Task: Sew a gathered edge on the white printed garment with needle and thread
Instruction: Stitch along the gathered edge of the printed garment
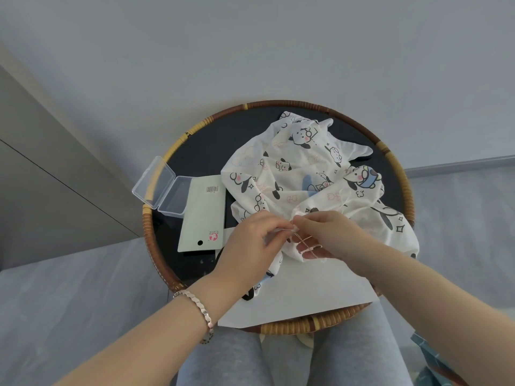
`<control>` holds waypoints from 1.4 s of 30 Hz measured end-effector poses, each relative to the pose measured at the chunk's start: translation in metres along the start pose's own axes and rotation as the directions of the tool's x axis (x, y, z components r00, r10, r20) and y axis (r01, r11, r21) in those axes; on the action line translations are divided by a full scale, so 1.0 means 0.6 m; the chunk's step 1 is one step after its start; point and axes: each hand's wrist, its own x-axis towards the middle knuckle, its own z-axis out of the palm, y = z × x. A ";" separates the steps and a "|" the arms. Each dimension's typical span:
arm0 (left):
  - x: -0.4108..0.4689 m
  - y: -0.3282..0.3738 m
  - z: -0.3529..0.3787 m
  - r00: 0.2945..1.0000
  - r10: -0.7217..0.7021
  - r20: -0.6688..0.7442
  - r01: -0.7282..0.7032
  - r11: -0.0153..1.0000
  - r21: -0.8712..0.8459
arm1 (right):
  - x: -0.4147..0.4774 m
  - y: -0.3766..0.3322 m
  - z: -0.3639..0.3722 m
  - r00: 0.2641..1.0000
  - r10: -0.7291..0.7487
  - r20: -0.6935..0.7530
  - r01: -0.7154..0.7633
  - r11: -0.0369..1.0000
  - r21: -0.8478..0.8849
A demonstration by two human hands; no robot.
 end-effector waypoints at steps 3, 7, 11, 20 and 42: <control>0.000 0.002 0.004 0.999 0.018 -0.033 -0.017 1.000 0.025 | 0.007 0.004 -0.002 0.995 -0.046 -0.092 0.038 0.996 -0.087; 0.001 0.005 0.007 1.000 0.019 -0.015 -0.019 0.999 0.033 | 0.003 -0.004 0.000 0.977 -0.193 -0.087 0.180 0.973 -0.145; 0.003 0.006 0.004 1.000 -0.014 -0.013 0.014 1.000 0.012 | 0.009 -0.011 0.001 0.914 -0.368 -0.171 0.355 0.929 -0.100; 0.012 0.017 0.003 0.947 -0.280 0.158 0.321 0.863 -0.391 | 0.048 -0.038 -0.030 0.940 -0.340 -0.005 0.333 0.918 0.217; 0.006 0.013 -0.006 0.949 -0.288 0.131 0.316 0.869 -0.382 | 0.060 -0.048 -0.063 0.968 -0.187 0.167 0.246 0.839 -0.485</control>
